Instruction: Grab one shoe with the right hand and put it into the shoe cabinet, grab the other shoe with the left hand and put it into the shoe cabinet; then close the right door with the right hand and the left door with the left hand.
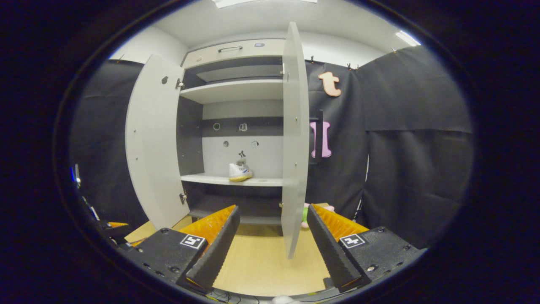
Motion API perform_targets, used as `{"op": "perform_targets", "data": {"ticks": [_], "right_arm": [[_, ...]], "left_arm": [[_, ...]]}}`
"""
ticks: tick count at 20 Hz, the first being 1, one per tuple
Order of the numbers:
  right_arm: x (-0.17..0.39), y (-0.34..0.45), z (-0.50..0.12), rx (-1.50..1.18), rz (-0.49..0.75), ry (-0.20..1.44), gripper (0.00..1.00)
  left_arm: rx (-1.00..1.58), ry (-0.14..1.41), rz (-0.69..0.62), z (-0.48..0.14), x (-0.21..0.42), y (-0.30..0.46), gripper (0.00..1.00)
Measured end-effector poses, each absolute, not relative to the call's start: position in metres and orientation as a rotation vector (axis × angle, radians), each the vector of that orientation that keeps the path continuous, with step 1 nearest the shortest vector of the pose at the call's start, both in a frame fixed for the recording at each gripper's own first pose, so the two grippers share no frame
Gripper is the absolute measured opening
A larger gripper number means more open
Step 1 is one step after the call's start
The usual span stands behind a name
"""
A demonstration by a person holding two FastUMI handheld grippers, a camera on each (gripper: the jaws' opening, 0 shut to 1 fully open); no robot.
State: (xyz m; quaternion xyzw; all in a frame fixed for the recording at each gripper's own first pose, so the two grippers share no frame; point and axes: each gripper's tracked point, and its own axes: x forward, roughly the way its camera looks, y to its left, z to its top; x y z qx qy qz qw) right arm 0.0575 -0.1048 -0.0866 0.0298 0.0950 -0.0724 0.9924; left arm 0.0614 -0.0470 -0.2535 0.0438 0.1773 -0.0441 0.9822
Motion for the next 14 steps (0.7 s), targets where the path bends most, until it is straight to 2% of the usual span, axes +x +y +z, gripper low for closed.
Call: {"op": "perform_targets", "data": {"ticks": [2,4,5,6,8,14], "right_arm": [[0.057,-0.108,-0.096,0.056,-0.15,0.227,0.97],[0.058,-0.1,-0.101,0.047,-0.13,0.253,1.0],[0.059,-0.098,-0.104,0.034,-0.119,0.266,0.97],[0.059,-0.096,-0.107,0.016,-0.113,0.282,1.0],[0.063,-0.092,-0.108,-0.01,-0.1,0.3,0.97],[0.083,-0.076,-0.121,-0.017,-0.056,0.36,1.0]], "left_arm": [[0.08,0.44,-0.11,-0.299,0.059,-0.053,0.97],[0.085,0.509,-0.116,-0.332,0.061,-0.057,0.96],[0.088,0.527,-0.116,-0.344,0.063,-0.058,0.97],[0.097,0.53,-0.125,-0.353,0.068,-0.06,0.97],[0.11,0.544,-0.132,-0.373,0.08,-0.062,0.97],[0.092,0.604,-0.134,-0.431,0.131,-0.062,0.97]]}}
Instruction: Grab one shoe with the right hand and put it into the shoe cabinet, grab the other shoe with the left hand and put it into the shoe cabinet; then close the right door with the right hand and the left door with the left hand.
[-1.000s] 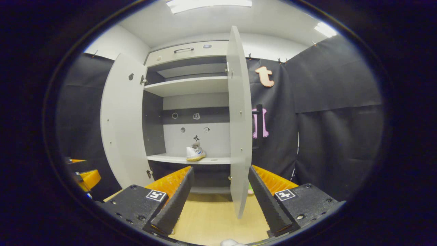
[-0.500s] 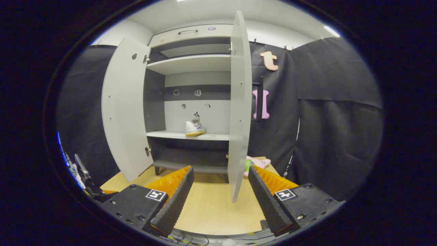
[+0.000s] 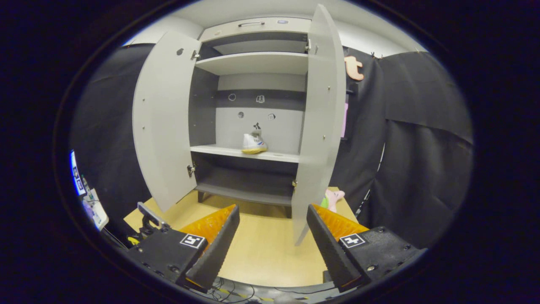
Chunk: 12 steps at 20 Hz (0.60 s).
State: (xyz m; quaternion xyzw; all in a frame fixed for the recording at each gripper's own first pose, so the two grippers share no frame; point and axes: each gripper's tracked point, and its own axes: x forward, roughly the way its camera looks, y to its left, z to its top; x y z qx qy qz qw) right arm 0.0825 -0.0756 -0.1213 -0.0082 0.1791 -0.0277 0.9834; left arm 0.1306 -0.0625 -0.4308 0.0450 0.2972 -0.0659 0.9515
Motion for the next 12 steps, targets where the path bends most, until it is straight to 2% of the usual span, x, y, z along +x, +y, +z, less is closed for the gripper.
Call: {"op": "perform_targets", "data": {"ticks": [3,7,8,9,10,11,12], "right_arm": [[0.09,-0.075,-0.137,-0.037,-0.047,0.394,0.98],[0.097,-0.075,-0.151,-0.031,-0.044,0.436,1.0],[0.099,-0.077,-0.152,-0.038,-0.047,0.438,1.0],[0.101,-0.078,-0.153,-0.039,-0.048,0.436,1.0],[0.103,-0.079,-0.153,-0.037,-0.049,0.44,1.0],[0.103,-0.079,-0.154,-0.032,-0.048,0.439,1.0],[0.105,-0.079,-0.152,-0.028,-0.047,0.436,1.0]], "left_arm": [[0.108,0.609,-0.135,-0.452,0.156,-0.063,0.97],[0.105,0.591,-0.138,-0.464,0.183,-0.075,0.86],[0.106,0.595,-0.143,-0.467,0.19,-0.077,0.78],[0.089,0.591,-0.158,-0.467,0.194,-0.082,0.82],[0.078,0.595,-0.155,-0.467,0.2,-0.085,0.68],[0.079,0.604,-0.145,-0.468,0.202,-0.081,0.61],[0.085,0.606,-0.118,-0.47,0.205,-0.073,0.45]]}}
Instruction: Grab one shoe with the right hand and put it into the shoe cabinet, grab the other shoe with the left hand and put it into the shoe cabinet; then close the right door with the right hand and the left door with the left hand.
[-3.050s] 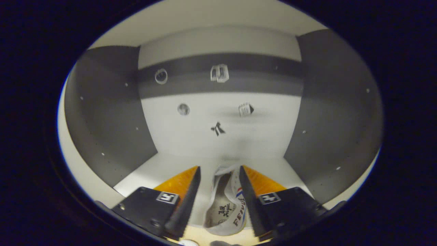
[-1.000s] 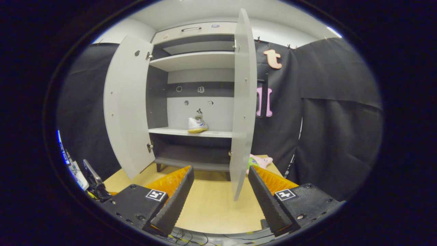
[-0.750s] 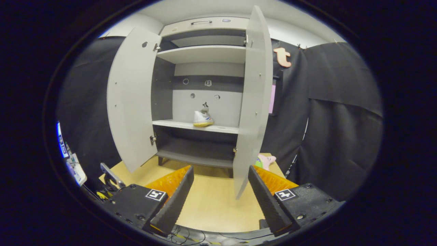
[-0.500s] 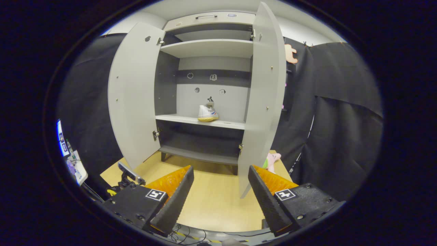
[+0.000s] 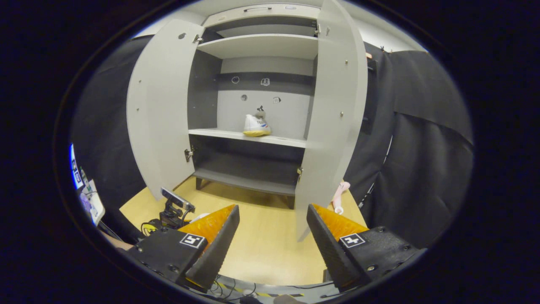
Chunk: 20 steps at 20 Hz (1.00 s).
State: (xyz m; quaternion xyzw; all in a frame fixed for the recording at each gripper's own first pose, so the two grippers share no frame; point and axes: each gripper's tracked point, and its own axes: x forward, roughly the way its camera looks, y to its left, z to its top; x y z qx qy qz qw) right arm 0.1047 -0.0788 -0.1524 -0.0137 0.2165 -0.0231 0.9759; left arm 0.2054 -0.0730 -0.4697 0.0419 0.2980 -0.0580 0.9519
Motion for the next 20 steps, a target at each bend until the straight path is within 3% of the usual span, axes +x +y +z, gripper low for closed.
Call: {"op": "perform_targets", "data": {"ticks": [1,3,4,10,20], "right_arm": [[0.107,-0.079,-0.152,-0.027,-0.047,0.434,1.0],[0.109,-0.079,-0.151,-0.026,-0.043,0.429,1.0],[0.11,-0.08,-0.148,-0.024,-0.042,0.423,1.0],[0.12,-0.071,-0.122,-0.009,-0.012,0.358,1.0],[0.135,-0.044,-0.083,0.006,0.116,0.235,1.0]], "left_arm": [[0.059,0.63,-0.115,-0.471,0.205,-0.073,0.23],[0.042,0.67,-0.094,-0.468,0.204,-0.069,0.22],[0.048,0.674,-0.095,-0.464,0.203,-0.067,0.17],[0.054,0.601,-0.063,-0.386,0.192,-0.052,0.17],[0.048,0.378,0.003,-0.176,0.207,-0.027,0.17]]}}
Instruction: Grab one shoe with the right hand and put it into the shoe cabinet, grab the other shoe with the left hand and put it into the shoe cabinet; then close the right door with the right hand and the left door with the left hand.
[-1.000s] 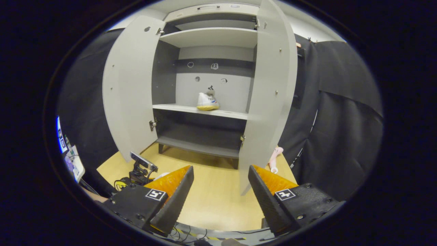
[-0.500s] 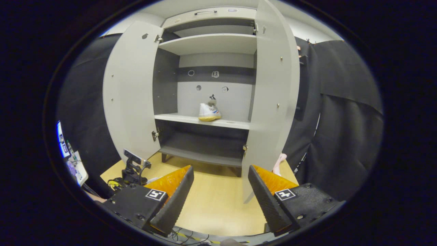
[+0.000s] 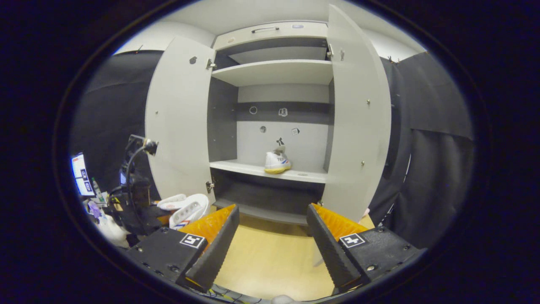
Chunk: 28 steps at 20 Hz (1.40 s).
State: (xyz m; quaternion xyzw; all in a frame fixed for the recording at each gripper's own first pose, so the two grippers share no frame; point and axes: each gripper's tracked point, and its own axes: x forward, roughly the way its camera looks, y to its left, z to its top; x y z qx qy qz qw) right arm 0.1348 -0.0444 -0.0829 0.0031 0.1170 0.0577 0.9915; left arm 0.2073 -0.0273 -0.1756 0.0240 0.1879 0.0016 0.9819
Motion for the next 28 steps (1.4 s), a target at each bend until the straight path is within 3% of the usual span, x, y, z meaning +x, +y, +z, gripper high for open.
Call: {"op": "perform_targets", "data": {"ticks": [6,14,21,28], "right_arm": [[0.146,-0.027,-0.079,0.015,0.193,0.201,1.0],[0.166,-0.024,-0.08,0.014,0.235,0.189,0.97],[0.169,-0.049,-0.104,0.036,0.171,0.27,0.98],[0.164,-0.071,-0.115,0.044,0.109,0.333,0.97]], "left_arm": [[0.037,0.236,0.005,-0.072,0.284,-0.039,0.17],[0.093,0.131,0.018,-0.01,0.426,-0.061,0.17],[0.112,0.215,0.01,-0.058,0.544,-0.087,0.17],[0.164,0.443,0.005,-0.139,0.573,-0.08,0.19]]}}
